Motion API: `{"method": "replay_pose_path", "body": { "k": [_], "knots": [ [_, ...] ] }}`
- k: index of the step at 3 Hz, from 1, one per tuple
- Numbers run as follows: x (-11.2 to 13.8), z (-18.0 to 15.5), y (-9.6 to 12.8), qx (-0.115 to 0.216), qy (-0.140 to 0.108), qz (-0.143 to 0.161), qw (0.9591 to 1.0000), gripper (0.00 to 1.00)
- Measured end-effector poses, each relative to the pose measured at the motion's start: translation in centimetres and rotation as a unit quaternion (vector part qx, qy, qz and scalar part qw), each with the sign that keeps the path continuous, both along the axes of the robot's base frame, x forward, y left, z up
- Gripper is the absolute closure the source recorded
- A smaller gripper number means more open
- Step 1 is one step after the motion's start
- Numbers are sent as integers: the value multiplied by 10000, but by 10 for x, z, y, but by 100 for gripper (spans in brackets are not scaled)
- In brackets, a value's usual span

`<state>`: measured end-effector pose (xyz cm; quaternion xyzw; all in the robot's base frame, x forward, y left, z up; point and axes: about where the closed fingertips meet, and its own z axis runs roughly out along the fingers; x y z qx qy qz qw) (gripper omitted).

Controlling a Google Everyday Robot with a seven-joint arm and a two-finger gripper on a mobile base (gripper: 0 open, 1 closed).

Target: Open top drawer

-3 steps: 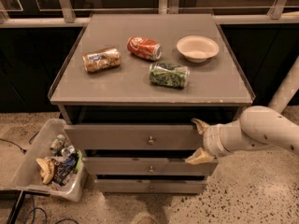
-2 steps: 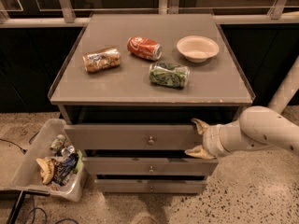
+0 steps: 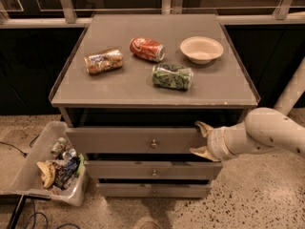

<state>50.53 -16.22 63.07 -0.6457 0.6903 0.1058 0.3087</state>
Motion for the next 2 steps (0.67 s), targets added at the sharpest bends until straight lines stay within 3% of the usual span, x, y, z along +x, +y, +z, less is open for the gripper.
{"method": "replay_pose_path", "body": {
  "k": [2],
  "knots": [
    [-3,6,2,32,32,35,10000,100]
  ]
}}
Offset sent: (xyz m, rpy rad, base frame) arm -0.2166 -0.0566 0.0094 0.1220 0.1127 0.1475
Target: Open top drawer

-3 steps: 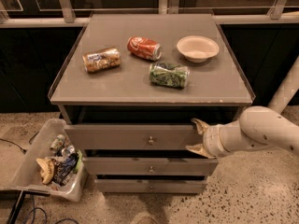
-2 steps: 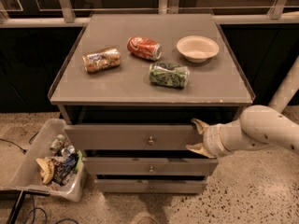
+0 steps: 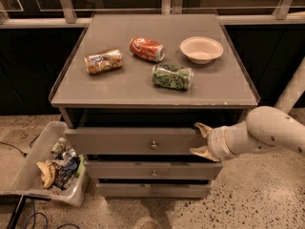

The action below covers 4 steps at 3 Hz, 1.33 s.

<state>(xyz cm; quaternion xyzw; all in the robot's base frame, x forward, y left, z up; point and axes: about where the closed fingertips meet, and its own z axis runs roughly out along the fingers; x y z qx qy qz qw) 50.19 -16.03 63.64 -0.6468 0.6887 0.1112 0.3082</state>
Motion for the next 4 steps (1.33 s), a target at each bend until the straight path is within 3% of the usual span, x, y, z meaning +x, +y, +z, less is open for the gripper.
{"method": "replay_pose_path", "body": {
  "k": [4],
  "knots": [
    [-10,18,3,49,18,109,9999,100]
  ]
}}
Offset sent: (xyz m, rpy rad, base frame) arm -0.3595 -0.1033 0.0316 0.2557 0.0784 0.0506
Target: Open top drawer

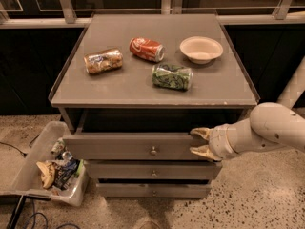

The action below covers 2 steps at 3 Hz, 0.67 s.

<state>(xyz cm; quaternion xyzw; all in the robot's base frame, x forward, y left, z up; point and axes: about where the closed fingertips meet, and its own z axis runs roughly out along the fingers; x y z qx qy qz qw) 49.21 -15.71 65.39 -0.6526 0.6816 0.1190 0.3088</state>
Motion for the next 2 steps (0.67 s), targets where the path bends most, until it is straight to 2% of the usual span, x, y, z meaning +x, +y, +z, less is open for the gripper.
{"method": "replay_pose_path", "body": {
  "k": [2],
  "knots": [
    [1,7,0,0,-2,0,10000,100]
  ]
}}
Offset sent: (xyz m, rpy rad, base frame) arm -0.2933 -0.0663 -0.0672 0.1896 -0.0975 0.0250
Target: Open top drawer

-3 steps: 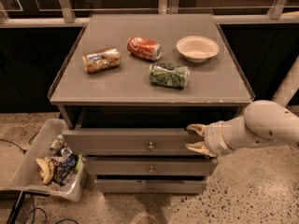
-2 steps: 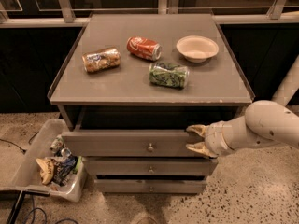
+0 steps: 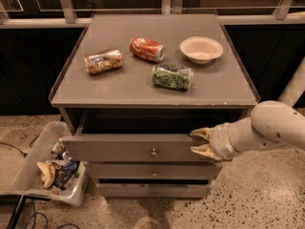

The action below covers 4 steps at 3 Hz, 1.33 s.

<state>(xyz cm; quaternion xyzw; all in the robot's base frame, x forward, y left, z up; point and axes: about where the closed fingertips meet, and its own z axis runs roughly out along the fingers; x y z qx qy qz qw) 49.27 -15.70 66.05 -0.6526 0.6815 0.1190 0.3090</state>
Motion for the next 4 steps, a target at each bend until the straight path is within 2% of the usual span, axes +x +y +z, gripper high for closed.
{"method": "replay_pose_path", "body": {
  "k": [2,3,4],
  "knots": [
    [-1,9,2,23,-87,-4,10000,100],
    [-1,9,2,23,-87,-4,10000,81],
    [-1,9,2,23,-87,-4,10000,58]
  ]
}}
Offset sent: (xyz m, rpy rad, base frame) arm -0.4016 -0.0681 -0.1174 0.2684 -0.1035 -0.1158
